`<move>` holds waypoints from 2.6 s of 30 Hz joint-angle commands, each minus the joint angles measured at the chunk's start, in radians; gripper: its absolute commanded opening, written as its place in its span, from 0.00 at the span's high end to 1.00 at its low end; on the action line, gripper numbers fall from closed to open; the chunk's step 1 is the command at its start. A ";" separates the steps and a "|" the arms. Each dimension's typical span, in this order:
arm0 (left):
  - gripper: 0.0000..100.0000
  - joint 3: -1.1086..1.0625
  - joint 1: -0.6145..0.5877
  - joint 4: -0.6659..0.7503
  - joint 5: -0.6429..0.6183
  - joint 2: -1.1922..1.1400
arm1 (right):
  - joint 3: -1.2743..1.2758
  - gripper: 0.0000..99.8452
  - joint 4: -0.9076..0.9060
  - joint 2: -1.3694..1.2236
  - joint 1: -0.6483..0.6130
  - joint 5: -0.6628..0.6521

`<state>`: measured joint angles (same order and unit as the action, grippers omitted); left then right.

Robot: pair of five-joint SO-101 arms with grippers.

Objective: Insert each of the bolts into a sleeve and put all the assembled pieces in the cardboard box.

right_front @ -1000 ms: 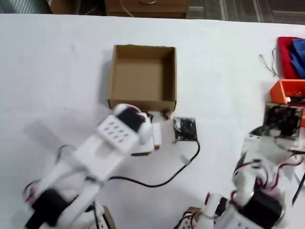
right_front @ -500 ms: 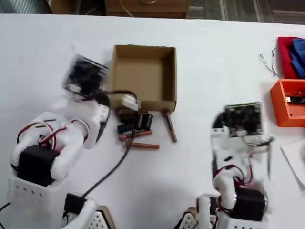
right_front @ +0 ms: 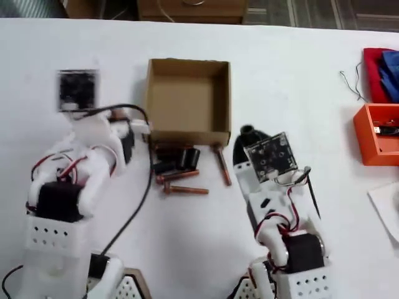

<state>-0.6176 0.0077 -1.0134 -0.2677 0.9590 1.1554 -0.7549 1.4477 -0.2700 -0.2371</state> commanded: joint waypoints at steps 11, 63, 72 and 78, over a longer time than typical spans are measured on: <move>0.97 0.027 0.213 0.235 -0.328 0.365 | 0.048 0.98 0.292 0.005 -0.205 0.209; 0.97 -0.222 0.462 0.540 0.000 0.104 | 0.100 0.98 0.421 0.013 -0.292 0.084; 0.97 -0.255 0.482 0.456 0.005 0.104 | 0.100 0.98 0.421 0.012 -0.292 0.083; 0.88 -0.254 0.503 0.410 0.005 0.104 | 0.100 0.98 0.421 0.012 -0.289 0.083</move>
<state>-0.8846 0.4910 -0.5930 -0.2662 1.0633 1.3211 -0.3621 1.4461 -0.5616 -0.1450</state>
